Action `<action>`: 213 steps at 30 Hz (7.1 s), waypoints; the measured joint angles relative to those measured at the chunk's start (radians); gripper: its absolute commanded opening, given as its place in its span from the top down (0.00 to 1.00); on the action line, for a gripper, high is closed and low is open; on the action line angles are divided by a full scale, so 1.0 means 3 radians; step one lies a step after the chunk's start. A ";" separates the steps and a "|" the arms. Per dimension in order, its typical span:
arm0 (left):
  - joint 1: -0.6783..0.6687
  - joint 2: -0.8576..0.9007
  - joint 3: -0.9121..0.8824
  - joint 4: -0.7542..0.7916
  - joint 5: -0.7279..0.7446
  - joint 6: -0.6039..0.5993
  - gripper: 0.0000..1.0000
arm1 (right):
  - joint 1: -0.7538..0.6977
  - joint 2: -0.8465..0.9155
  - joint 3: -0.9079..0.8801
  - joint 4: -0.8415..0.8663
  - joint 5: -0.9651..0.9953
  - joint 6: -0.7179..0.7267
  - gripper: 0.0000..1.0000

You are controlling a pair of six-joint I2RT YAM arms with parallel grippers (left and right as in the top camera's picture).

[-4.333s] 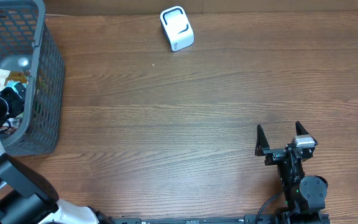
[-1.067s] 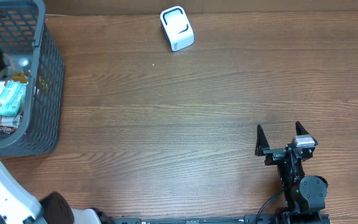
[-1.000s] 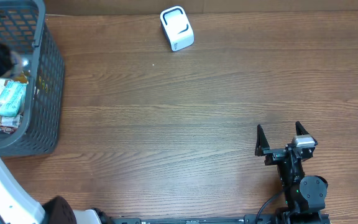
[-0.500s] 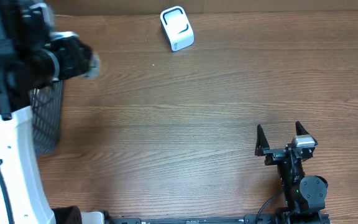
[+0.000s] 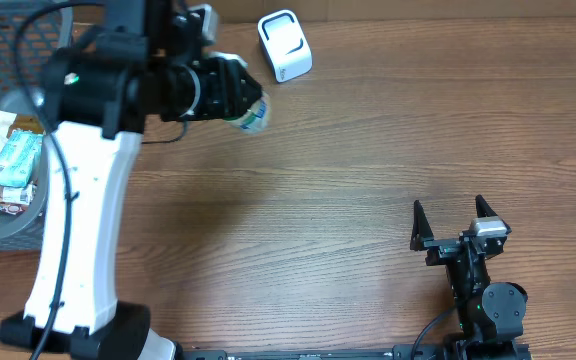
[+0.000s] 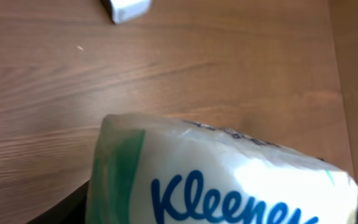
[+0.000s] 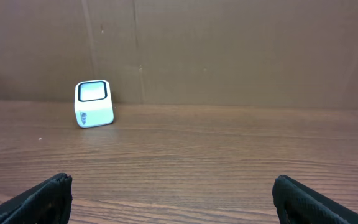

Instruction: Scan the item barcode

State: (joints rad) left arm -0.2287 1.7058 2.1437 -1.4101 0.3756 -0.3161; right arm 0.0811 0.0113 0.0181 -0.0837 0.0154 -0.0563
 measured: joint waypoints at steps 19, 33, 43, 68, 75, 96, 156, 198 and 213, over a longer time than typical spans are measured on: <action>-0.0623 0.0889 0.0000 0.0005 -0.0439 -0.0214 0.66 | 0.0000 -0.0001 0.0000 0.0000 0.0001 0.0000 0.00; -0.1357 0.1598 0.0000 0.0219 -0.1232 -0.0867 0.65 | 0.0000 0.0000 0.0000 -0.0001 0.0000 0.0000 0.00; -0.1554 0.1963 0.0000 0.0521 -0.1353 -0.1239 0.63 | 0.0000 0.0000 0.0000 0.0000 0.0000 0.0000 0.00; -0.1738 0.2040 0.0000 0.0631 -0.1382 -0.1457 0.52 | 0.0000 0.0000 0.0000 0.0000 0.0000 0.0000 0.00; -0.1759 0.2040 -0.0080 0.0685 -0.1383 -0.1457 0.43 | 0.0000 0.0000 0.0000 0.0000 0.0000 0.0001 0.00; -0.1792 0.2057 -0.0108 0.0679 -0.1377 -0.1433 0.21 | 0.0000 -0.0001 0.0000 0.0001 0.0001 -0.0003 0.00; -0.1616 0.1603 -0.0348 0.0373 -0.1330 -0.1038 0.96 | 0.0000 0.0000 0.0000 0.0001 0.0000 -0.0001 0.00; -0.1609 0.1347 -0.1966 0.0268 -0.2845 -0.1321 0.96 | 0.0000 0.0000 0.0000 -0.0001 0.0000 0.0000 0.00; -0.1607 0.1347 -0.2225 0.0426 -0.2903 -0.1381 0.65 | 0.0000 0.0000 0.0000 0.0000 0.0000 0.0000 0.00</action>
State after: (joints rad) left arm -0.7109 2.1098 1.4761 -1.2823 -0.4953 -0.7303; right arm 0.0811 0.0113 0.0181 -0.0837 0.0154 -0.0563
